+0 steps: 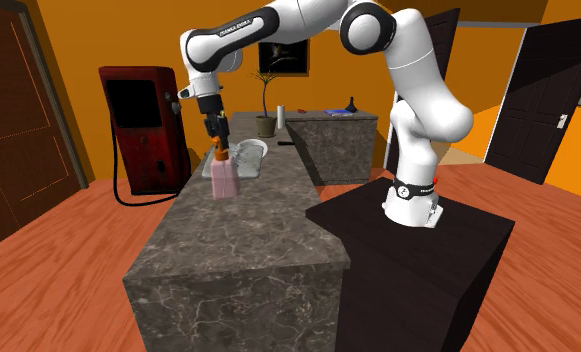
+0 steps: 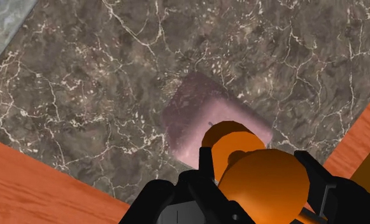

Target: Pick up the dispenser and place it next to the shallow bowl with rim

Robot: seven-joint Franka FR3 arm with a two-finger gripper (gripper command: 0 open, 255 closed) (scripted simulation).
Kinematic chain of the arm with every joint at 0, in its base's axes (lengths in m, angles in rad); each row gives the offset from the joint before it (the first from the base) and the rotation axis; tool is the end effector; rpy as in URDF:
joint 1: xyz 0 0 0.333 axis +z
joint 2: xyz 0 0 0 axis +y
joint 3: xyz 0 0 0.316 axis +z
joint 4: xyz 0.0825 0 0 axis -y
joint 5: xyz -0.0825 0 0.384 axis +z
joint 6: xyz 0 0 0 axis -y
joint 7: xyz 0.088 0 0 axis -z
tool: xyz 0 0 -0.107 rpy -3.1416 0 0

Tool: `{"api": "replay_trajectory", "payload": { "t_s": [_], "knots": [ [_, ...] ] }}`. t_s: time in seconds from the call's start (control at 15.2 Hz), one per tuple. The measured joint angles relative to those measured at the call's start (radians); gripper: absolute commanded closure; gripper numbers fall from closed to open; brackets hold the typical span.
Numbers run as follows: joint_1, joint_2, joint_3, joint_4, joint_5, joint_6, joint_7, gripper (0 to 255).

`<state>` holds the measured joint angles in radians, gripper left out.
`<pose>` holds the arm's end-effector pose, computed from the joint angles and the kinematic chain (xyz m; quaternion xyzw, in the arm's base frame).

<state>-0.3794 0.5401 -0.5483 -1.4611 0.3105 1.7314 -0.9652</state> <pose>0.4712 -0.4810 0.3891 -0.9955 0.0018 0.0453 0.0833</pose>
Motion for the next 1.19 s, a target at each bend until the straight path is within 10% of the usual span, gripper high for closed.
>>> {"api": "replay_trajectory", "payload": {
  "t_s": [1.19],
  "knots": [
    [-0.029, -0.021, -0.011, 0.218, -0.016, -0.229, 0.03, 255]
  ]
}}
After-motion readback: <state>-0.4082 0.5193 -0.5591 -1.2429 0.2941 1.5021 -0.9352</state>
